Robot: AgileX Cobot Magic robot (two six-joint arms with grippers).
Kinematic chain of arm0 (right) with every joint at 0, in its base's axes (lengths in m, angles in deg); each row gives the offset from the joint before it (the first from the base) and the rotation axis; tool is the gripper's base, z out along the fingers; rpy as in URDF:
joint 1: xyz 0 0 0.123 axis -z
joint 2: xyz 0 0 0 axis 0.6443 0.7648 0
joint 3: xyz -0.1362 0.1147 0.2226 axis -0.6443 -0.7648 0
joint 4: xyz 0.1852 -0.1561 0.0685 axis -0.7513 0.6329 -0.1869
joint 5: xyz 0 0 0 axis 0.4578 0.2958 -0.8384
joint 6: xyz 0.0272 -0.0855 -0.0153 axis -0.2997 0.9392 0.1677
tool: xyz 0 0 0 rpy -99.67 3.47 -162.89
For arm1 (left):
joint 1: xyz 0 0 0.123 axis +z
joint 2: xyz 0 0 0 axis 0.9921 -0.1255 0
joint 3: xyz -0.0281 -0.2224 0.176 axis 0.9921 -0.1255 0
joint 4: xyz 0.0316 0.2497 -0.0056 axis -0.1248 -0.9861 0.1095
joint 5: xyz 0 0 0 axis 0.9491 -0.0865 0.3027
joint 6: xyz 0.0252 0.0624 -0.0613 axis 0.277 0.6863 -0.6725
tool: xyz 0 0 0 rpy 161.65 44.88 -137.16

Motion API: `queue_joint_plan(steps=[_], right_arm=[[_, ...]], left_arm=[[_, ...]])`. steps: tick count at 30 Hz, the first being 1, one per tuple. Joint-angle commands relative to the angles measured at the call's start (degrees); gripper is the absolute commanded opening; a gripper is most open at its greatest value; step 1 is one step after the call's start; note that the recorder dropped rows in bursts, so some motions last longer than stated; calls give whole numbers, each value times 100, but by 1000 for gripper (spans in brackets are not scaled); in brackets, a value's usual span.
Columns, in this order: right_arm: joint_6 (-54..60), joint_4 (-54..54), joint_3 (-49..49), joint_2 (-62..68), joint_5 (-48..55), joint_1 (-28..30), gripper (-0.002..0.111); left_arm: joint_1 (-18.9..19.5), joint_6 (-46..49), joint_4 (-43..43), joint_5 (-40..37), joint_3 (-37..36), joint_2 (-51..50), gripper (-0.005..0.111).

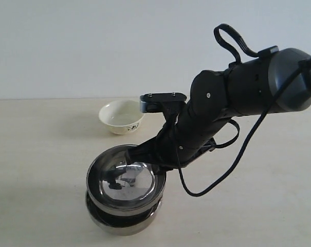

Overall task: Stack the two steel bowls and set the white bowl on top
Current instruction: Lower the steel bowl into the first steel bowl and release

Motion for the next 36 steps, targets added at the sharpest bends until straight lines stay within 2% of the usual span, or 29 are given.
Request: queue_joint_plan(steps=[1, 36], right_arm=[[-158, 193, 44, -19, -31, 6, 0], [-314, 193, 44, 183, -118, -4, 0]], left_arm=[[15, -48, 36, -5, -21, 14, 4], [15, -48, 36, -5, -21, 14, 4]])
